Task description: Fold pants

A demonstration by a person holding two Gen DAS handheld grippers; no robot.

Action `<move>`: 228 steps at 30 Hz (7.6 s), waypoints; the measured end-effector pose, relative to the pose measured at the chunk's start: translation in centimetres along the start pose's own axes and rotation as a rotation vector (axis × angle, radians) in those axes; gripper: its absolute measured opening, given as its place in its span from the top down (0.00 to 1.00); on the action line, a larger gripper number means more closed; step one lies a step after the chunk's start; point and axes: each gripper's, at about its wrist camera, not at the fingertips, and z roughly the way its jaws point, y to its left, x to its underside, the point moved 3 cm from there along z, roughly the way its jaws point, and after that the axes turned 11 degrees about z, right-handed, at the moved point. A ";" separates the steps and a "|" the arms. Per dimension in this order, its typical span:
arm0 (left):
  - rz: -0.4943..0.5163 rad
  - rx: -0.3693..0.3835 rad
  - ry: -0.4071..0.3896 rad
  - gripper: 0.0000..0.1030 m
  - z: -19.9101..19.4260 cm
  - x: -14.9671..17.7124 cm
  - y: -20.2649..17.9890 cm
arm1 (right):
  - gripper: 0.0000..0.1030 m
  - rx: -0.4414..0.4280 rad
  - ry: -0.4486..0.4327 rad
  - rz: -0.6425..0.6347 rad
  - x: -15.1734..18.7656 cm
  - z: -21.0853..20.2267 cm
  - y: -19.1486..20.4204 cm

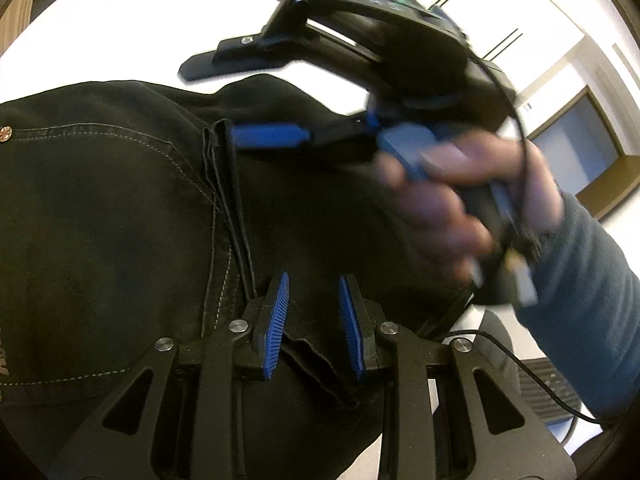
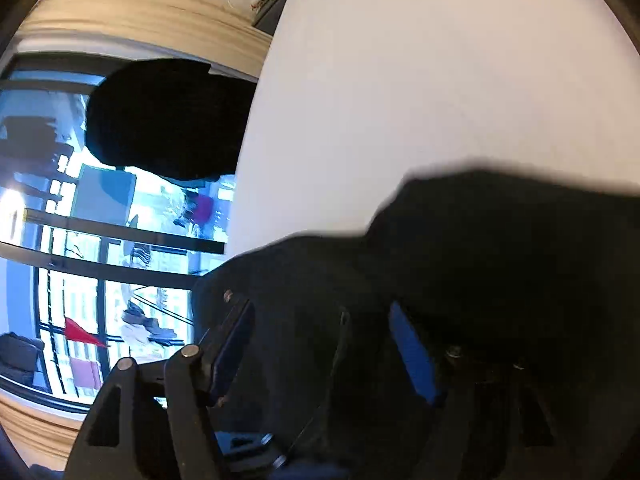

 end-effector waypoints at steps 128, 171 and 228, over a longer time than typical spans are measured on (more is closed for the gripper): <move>0.475 -0.436 0.067 0.88 6.0 -6.2 -16.5 | 0.06 -0.102 -0.068 0.016 6.9 -14.7 -4.7; 0.596 -0.368 0.145 0.88 17.1 -8.4 -22.1 | 0.87 0.036 -0.123 -0.012 4.2 -18.1 -12.7; -0.132 0.398 -0.059 0.91 3.2 -6.9 5.3 | 1.00 -0.128 -0.091 0.086 3.2 -13.7 -13.1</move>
